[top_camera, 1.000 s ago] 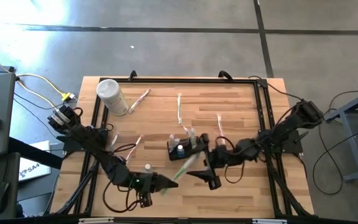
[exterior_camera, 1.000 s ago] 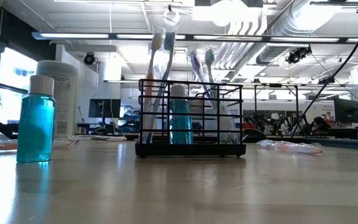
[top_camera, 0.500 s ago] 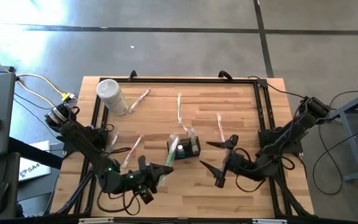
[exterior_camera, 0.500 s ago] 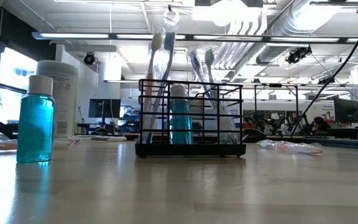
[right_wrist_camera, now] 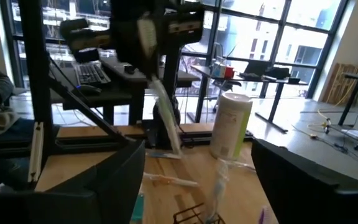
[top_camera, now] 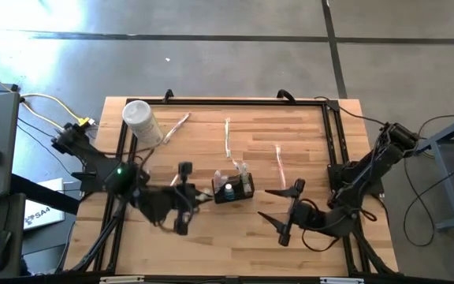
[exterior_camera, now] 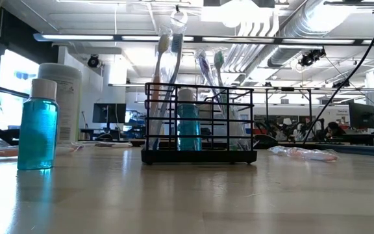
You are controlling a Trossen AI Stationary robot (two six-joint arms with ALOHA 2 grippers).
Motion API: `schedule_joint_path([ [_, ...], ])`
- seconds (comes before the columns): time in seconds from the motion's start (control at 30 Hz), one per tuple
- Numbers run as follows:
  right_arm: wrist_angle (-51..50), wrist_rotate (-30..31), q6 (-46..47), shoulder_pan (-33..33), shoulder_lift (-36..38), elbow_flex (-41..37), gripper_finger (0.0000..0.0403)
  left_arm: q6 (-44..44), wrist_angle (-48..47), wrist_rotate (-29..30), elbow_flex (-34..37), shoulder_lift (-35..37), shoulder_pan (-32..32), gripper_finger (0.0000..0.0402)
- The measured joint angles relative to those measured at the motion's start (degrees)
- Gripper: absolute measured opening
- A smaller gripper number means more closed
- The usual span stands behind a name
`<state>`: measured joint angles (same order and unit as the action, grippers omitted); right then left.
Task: Pick & Place toothbrushing station
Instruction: Put the right green toothbrush into the black wire organizer
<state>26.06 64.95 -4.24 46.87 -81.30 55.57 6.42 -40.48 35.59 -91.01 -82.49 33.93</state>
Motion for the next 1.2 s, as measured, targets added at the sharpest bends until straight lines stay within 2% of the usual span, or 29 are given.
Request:
schedule_joint_path([
  [0.3, -3.48, -0.77, 4.59, 0.02, 0.0, 0.0, 0.0282, 1.95, -1.63, -10.38, 1.29, 1.06, -5.27, 0.0006],
  [0.47, -3.48, -0.79, 4.69, 0.02, 0.0, 0.0, 0.0281, -0.41, 3.83, -11.67, 7.26, 0.97, -10.33, 0.0006],
  [0.67, -5.65, -1.31, 7.75, 0.02, -0.02, 0.0, 0.0281, -1.32, 11.25, -18.04, 11.79, 1.02, -14.04, 0.0006],
  [0.87, -8.17, -2.54, 9.22, 0.02, -0.02, 0.0, 0.0281, -0.16, 12.68, -18.53, 14.16, 1.02, -16.43, 0.0006],
  [1.1, -9.18, -8.28, 10.7, -0.02, -0.02, 0.0, 0.0281, 0.11, 17.54, -19.95, 18.7, 1.02, -18.95, 0.0006],
  [1.2, -9.3, -8.55, 10.71, -0.04, -0.04, 0.0, 0.0281, 1.44, 18.4, -20.41, 20.43, 1.54, -19.6, 0.0006],
])
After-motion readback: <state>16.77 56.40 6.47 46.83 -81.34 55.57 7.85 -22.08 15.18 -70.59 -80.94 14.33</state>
